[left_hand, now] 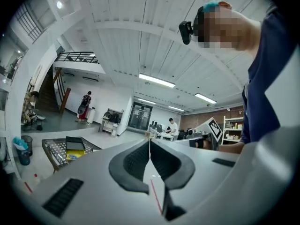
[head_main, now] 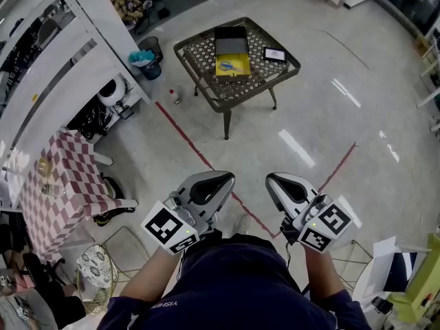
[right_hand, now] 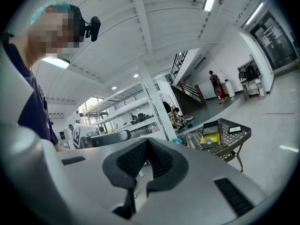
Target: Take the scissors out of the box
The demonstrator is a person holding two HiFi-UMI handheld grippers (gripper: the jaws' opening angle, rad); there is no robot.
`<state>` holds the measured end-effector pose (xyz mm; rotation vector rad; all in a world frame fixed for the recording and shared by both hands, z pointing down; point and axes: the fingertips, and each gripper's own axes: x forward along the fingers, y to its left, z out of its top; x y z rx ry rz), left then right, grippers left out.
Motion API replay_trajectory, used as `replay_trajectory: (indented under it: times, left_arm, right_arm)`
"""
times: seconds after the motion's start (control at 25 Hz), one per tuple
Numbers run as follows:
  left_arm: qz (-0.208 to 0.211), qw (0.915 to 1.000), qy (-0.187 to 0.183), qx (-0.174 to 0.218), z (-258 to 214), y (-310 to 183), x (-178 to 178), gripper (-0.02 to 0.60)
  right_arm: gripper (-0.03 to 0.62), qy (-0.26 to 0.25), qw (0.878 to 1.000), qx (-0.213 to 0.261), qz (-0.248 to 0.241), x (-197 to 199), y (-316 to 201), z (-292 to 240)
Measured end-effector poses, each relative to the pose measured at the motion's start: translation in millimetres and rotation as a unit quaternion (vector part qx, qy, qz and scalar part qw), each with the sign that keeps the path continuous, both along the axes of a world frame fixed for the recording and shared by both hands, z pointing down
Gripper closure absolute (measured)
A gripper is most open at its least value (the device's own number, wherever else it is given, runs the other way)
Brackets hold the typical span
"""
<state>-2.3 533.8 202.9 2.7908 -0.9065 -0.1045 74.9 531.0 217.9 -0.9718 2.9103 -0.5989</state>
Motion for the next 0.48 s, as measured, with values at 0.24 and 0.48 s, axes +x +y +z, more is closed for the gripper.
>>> replay_trajectory:
  times: [0.24,0.48]
  left_arm:
    - [-0.013,0.9998,-0.005,-0.012,14,-3,11,0.555]
    - [-0.017,0.9997,-0.005,-0.017,21,-13,15,0.555]
  right_arm:
    - [0.577,0.005,1.0,-0.009,-0.004,18,-3,11]
    - [0.577,0.007,1.0,-0.02,-0.008,24,-14,20]
